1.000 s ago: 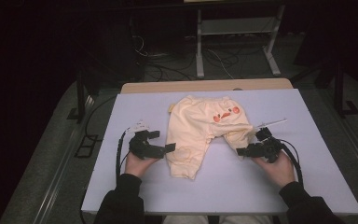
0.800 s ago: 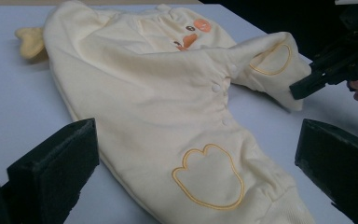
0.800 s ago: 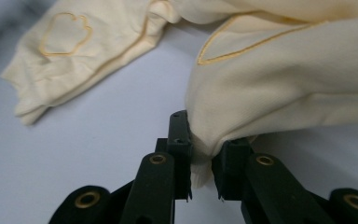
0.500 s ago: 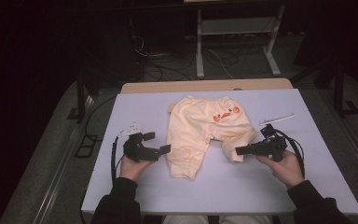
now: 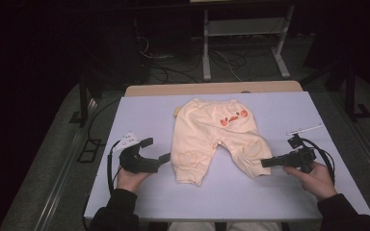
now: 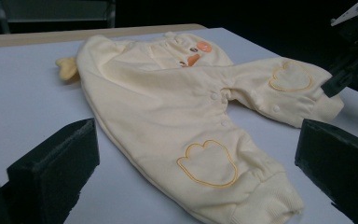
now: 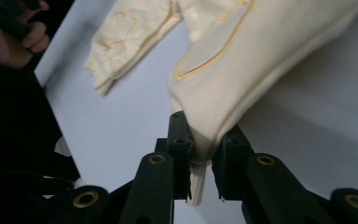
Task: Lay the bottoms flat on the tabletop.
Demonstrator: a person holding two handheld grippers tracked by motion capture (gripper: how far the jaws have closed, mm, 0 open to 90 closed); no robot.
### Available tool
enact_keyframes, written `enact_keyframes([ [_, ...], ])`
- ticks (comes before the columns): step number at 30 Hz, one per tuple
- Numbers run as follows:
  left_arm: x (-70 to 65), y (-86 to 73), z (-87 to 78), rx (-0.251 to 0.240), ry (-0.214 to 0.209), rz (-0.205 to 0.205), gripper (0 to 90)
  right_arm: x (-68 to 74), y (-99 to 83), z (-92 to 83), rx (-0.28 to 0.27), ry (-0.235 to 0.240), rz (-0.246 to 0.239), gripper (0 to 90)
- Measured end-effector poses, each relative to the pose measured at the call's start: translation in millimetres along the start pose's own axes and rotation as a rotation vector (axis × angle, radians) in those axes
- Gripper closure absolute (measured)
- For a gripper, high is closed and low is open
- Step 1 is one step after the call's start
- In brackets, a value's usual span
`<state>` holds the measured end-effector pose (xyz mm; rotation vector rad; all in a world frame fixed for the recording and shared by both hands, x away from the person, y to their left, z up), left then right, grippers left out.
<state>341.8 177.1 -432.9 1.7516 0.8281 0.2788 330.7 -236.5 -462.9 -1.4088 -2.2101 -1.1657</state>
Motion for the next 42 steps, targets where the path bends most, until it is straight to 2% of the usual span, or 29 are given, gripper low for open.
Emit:
enact_keyframes([
  [4,-3.7,-2.3,-9.0,-0.017,0.010,0.026,0.0,-10.4,-2.8,1.7,0.010,-0.046,0.009,76.4],
  [7,-5.3,-4.5,-16.2,-0.029,0.017,0.039,0.0,-17.3,-4.4,4.8,0.024,-0.098,-0.004,75.5],
  [9,-5.6,-6.6,-19.5,-0.032,0.021,0.041,0.0,-21.8,-5.6,7.0,0.036,-0.157,-0.018,73.2],
  [11,-5.3,-9.3,-21.7,-0.029,0.023,0.038,0.0,-23.1,-7.0,9.6,0.049,-0.181,-0.025,69.0],
  [12,-5.1,-10.2,-22.3,-0.028,0.022,0.040,0.0,-23.3,-7.7,10.3,0.059,-0.208,-0.035,65.5],
  [15,-5.1,-11.7,-23.5,-0.028,0.023,0.040,0.0,-19.5,-6.1,6.7,0.050,-0.243,-0.071,57.1],
  [18,-4.8,-12.2,-24.1,-0.029,0.027,0.044,0.0,-6.0,2.0,-8.1,0.000,-0.320,-0.158,49.1],
  [21,-5.2,-13.1,-23.9,-0.028,0.027,0.049,0.0,14.6,10.1,-20.2,-0.068,-0.309,-0.230,45.1],
  [23,-5.7,-14.0,-24.1,-0.025,0.026,0.054,0.0,27.5,12.8,-21.4,-0.091,-0.259,-0.268,43.0],
  [24,-5.9,-14.4,-24.1,-0.024,0.024,0.055,0.0,34.1,13.0,-18.1,-0.089,-0.221,-0.285,41.6],
  [27,-6.8,-15.8,-23.9,-0.022,0.019,0.053,0.0,42.4,8.0,-0.3,-0.041,-0.171,-0.319,38.2],
  [29,-7.6,-16.9,-24.0,-0.018,0.019,0.056,0.0,42.7,3.8,13.1,0.013,-0.174,-0.339,36.4],
  [31,-8.1,-17.9,-23.9,-0.014,0.019,0.060,0.0,41.8,1.1,22.5,0.041,-0.179,-0.352,35.6],
  [37,-5.0,-22.6,-22.7,0.005,0.040,0.065,0.0,35.6,-1.8,34.4,0.062,-0.196,-0.361,34.5],
  [42,-5.8,-21.9,-23.0,0.000,0.039,0.069,0.0,28.2,-6.6,46.7,0.124,-0.249,-0.381,38.6],
])
Point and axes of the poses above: each handheld gripper's, and its own axes: z roughly forward along the jaws, y roughly out of its top, x roughly to its left, the point moved 6 cm from there along z, roughly forward along the jaws
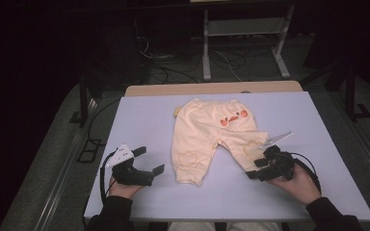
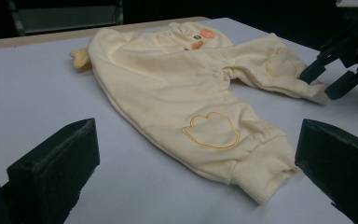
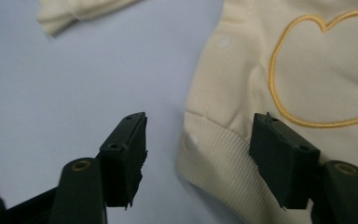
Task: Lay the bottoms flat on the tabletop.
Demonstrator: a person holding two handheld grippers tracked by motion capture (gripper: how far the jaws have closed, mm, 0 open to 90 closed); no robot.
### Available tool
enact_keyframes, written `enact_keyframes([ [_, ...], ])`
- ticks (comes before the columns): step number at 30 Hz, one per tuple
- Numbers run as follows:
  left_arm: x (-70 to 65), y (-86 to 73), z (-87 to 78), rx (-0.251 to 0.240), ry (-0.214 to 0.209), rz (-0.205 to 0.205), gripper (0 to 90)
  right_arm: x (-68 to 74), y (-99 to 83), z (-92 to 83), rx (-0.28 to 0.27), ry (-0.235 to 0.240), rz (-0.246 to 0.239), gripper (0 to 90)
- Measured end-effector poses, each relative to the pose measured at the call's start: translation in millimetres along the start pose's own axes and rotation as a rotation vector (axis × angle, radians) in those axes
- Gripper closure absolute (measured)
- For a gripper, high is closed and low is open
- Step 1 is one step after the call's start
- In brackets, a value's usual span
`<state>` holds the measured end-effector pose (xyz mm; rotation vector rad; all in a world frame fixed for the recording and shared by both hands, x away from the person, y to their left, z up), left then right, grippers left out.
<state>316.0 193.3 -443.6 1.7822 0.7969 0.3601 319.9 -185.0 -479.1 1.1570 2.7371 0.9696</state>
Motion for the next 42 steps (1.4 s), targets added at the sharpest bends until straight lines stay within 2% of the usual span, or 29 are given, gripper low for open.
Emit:
enact_keyframes([
  [2,-0.1,0.3,-0.2,-0.003,-0.002,-0.002,0.0,-0.6,-1.2,3.8,0.020,-0.037,-0.019,46.3],
  [4,0.2,0.6,-0.5,-0.005,-0.001,-0.002,0.0,-3.4,-2.1,4.5,0.024,-0.077,-0.042,59.6],
  [5,0.2,0.6,-0.6,-0.006,-0.002,-0.003,0.0,-5.6,-2.4,3.9,0.023,-0.085,-0.035,65.7],
  [7,0.3,0.9,-0.6,-0.007,-0.004,-0.003,0.0,-9.2,-2.8,3.1,0.016,-0.075,-0.007,71.7],
  [11,0.1,1.7,-1.0,-0.011,-0.007,-0.003,0.0,-9.2,-1.9,1.3,0.014,-0.066,0.012,77.3],
  [12,0.1,1.9,-1.1,-0.013,-0.008,-0.005,0.0,-7.4,-1.2,0.4,0.011,-0.049,0.019,78.0],
  [14,0.4,2.2,-1.4,-0.016,-0.009,-0.007,0.0,0.5,0.6,-0.2,0.015,0.014,0.040,78.2],
  [16,0.7,2.3,-1.4,-0.016,-0.010,-0.010,0.0,10.4,2.2,0.4,0.025,0.042,0.030,78.3],
  [20,-0.4,2.1,-1.0,-0.012,-0.022,-0.008,0.0,31.2,6.1,8.5,0.049,0.083,0.001,78.6],
  [23,-3.0,1.7,0.8,-0.004,-0.035,-0.003,0.0,38.4,8.3,13.6,0.063,0.075,-0.027,78.6],
  [29,-7.6,0.3,6.2,0.025,-0.062,0.007,0.0,39.3,7.6,14.4,0.065,0.096,-0.021,78.5],
  [42,-6.6,0.9,5.4,0.018,-0.063,0.000,0.0,39.4,6.8,12.6,0.082,0.138,-0.020,77.3],
])
Point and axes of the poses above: each handheld gripper's, and its own axes: z roughly forward along the jaws, y roughly out of its top, x roughly to its left, the point moved 6 cm from there along z, roughly forward along the jaws
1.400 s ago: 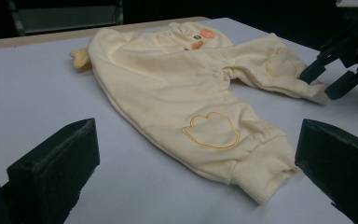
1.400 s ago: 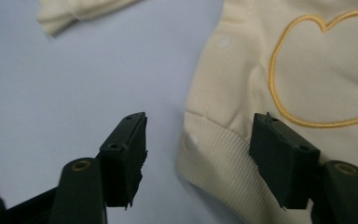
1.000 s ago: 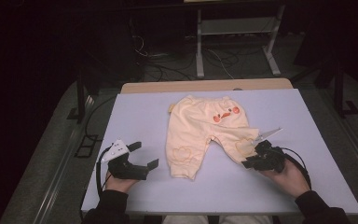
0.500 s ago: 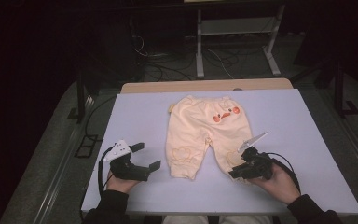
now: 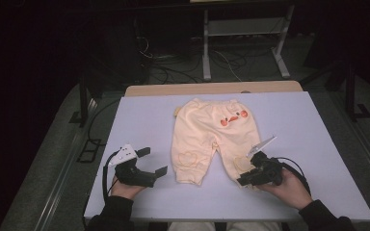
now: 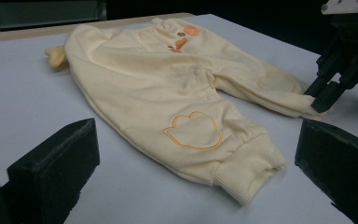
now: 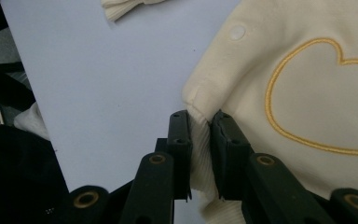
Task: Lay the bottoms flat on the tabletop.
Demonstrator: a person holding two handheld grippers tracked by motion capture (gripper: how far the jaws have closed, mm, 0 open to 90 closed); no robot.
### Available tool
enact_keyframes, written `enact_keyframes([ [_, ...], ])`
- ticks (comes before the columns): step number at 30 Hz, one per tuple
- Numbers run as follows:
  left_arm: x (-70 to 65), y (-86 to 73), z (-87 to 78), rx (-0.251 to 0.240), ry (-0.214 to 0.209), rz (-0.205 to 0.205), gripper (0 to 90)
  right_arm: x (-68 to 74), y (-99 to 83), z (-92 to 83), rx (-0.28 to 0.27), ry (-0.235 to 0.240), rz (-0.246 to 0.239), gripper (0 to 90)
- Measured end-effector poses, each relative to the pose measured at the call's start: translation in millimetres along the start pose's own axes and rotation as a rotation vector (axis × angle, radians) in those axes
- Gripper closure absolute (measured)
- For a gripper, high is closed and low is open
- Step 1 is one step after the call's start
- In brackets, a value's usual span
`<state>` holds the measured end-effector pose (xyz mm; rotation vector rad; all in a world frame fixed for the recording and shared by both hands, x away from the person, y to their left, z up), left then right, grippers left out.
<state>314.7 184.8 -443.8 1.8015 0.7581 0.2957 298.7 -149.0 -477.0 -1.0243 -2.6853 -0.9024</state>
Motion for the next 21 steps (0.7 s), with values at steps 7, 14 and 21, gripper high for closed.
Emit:
enact_keyframes([
  [7,1.0,0.5,-1.5,-0.006,0.001,-0.002,0.0,-0.5,0.1,-3.2,-0.009,0.023,0.005,71.0],
  [14,2.0,0.6,-2.6,-0.008,0.004,-0.007,0.0,-7.1,7.0,-22.2,-0.152,-0.010,0.016,40.4],
  [21,1.6,-0.1,-2.4,-0.002,0.004,-0.005,0.0,-22.3,9.7,-43.3,-0.291,-0.091,0.056,7.5],
])
Point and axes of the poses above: each handheld gripper's, and its own axes: z roughly forward along the jaws, y roughly out of its top, x roughly to its left, the point moved 6 cm from there along z, roughly forward along the jaws
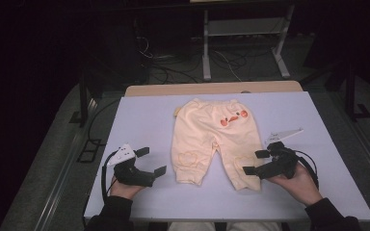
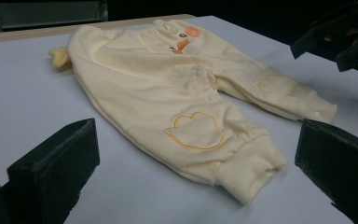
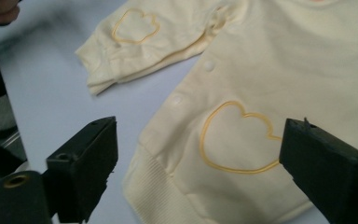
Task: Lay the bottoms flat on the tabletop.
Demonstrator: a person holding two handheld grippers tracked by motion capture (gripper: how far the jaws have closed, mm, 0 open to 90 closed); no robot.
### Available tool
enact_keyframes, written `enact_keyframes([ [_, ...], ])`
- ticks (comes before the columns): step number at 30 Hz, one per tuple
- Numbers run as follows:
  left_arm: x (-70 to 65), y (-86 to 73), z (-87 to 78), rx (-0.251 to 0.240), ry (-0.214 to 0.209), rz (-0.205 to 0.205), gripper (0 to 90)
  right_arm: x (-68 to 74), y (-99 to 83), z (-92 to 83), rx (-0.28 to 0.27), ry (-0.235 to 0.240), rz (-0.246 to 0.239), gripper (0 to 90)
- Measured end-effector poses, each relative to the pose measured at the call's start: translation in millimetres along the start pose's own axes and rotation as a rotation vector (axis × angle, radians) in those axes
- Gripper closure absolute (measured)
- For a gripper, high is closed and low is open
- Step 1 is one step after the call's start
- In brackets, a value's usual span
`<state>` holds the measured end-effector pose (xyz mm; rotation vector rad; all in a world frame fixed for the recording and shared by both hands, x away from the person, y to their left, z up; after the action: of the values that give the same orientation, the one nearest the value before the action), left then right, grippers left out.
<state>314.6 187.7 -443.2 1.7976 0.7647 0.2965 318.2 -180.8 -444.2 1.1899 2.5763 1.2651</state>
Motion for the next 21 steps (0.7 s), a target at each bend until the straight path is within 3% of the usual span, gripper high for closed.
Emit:
enact_keyframes([
  [2,-0.5,0.2,-0.5,-0.003,0.000,-0.001,0.0,-4.2,0.3,-4.7,-0.028,-0.027,0.007,0.5],
  [9,-0.8,0.2,-0.1,-0.001,0.003,-0.005,0.0,-12.0,-2.8,-24.5,-0.122,-0.044,0.028,0.0],
  [21,0.9,-2.1,-0.1,0.014,0.009,-0.010,0.0,-24.5,-24.5,-46.2,-0.189,-0.067,0.077,0.0],
])
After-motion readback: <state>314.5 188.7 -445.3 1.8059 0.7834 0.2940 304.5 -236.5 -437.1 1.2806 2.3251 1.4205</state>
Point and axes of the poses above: each handheld gripper's, and its own axes: z roughly forward along the jaws, y roughly out of its top, x roughly to its left, the point moved 6 cm from there along z, roughly forward along the jaws
